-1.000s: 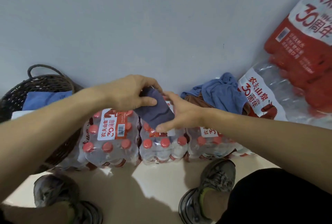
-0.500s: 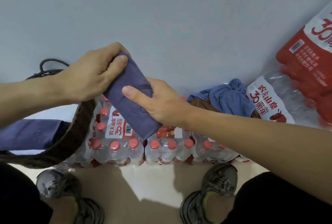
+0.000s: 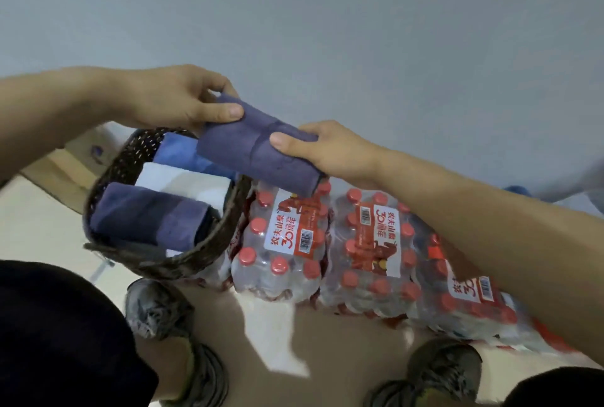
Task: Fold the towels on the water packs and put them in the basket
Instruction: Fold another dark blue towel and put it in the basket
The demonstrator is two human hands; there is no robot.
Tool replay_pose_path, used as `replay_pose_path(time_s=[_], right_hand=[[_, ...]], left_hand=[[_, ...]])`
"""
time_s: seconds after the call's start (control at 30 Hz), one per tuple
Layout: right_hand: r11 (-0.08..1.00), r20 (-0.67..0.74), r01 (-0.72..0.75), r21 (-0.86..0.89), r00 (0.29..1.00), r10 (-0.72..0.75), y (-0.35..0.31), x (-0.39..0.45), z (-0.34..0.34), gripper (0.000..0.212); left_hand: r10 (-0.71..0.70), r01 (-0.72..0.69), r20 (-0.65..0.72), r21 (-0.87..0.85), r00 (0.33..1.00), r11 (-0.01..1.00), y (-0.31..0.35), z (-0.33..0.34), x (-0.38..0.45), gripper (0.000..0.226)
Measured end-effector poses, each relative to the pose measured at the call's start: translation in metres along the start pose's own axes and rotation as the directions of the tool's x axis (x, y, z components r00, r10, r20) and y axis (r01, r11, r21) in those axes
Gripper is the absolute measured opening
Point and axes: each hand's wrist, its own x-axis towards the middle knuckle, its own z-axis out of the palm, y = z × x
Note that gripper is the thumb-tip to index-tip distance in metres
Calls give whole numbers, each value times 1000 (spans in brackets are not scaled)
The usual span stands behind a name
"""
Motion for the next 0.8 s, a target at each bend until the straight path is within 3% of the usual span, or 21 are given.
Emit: replay_pose_path(time_s=[0.07,0.13,0.23,0.3,0.43,0.5,0.7,0.8], right_hand=[[986,43,-75,147,997,69,-3,29,25,42],[980,42,-83,182,996,77,-7,57,53,37],[997,21,-22,78,1000,21,-14,91,84,35],[998,24,16,-68,1000,-14,-14,107,98,34],[900,143,110,-423,988,-54,-8,117,118,31],[893,146,106,-438,988,-45,-6,118,120,30],[832,234,86,-548,971,54,-13,115,125,42],[739,176,96,-667,984,32,-17,109,130,45]], left_hand=[[-165,163,-20,-77,986,984,-34,-19,2,35],[-286,280,-87,-77,954,957,-63,-35,1,28],[-366,368,-224,-35,903,929,-96,-46,-3,17],[-371,410,-273,97,887,907,-113,-46,-6,13],[-357,429,-252,359,900,829,-130,-33,-10,18],[-341,425,-260,443,903,789,-130,-30,-10,20],[-470,489,-149,381,870,785,-127,-34,-14,9],[-426,427,-130,523,895,738,-126,-32,-15,13]])
